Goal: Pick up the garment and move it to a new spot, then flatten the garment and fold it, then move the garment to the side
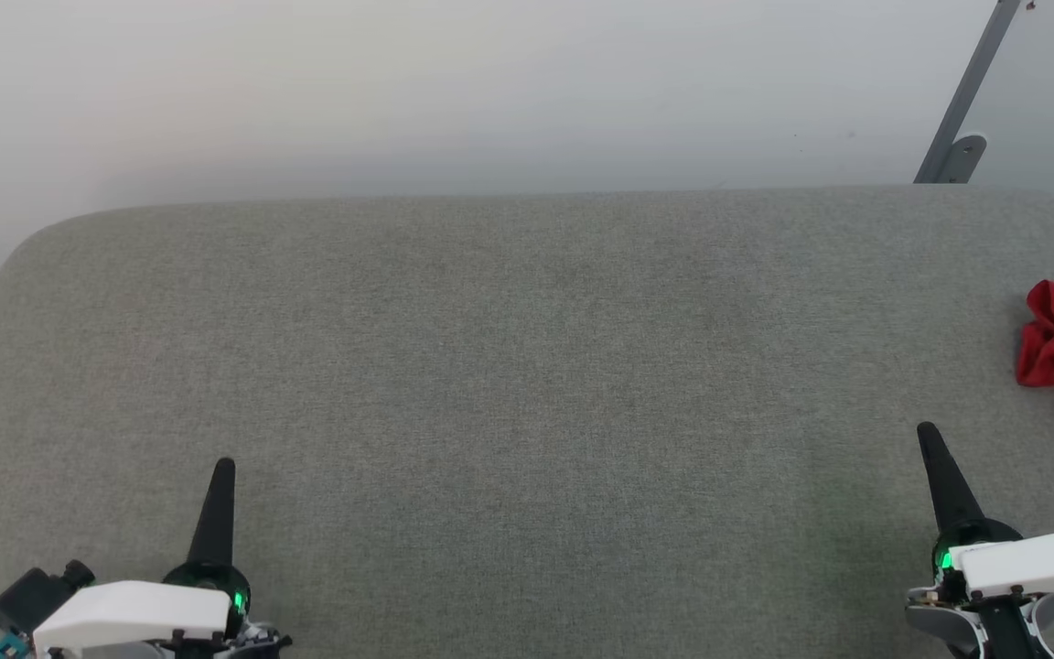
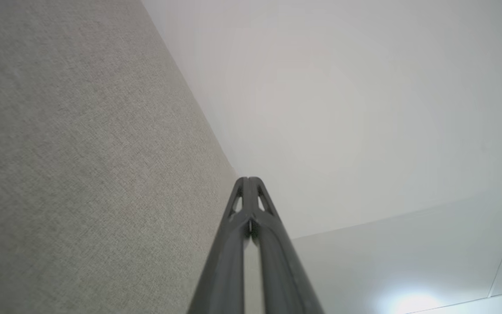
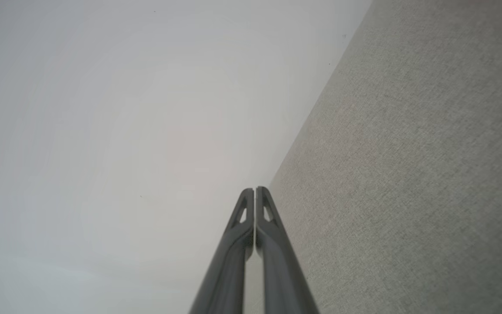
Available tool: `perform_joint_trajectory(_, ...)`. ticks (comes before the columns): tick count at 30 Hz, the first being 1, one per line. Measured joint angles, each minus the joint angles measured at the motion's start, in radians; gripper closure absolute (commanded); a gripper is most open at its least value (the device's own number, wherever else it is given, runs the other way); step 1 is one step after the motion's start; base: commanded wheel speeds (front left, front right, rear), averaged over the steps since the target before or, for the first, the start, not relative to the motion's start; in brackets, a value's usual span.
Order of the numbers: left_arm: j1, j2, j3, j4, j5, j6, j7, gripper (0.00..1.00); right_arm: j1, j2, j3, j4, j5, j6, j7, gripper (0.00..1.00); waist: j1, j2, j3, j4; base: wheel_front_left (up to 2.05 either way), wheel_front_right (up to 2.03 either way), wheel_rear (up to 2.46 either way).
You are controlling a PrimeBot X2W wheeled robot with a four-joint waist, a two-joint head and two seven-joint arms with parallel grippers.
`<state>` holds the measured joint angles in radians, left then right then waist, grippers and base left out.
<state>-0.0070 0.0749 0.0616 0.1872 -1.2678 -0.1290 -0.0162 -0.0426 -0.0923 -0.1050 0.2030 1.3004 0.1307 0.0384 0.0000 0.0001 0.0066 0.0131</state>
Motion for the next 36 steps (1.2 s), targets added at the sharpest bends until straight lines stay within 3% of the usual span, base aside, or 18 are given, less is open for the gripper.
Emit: perform_joint_trajectory(36, -0.072, -0.001, 0.013, 0.044, -0.29, 0.0, 0.079, 1.0, -0.05, 0.032, -0.007, 0.032, 0.241, 0.0, 0.06, 1.0, 0.0, 0.0, -0.003, -0.01, 0.0, 0.0, 0.0)
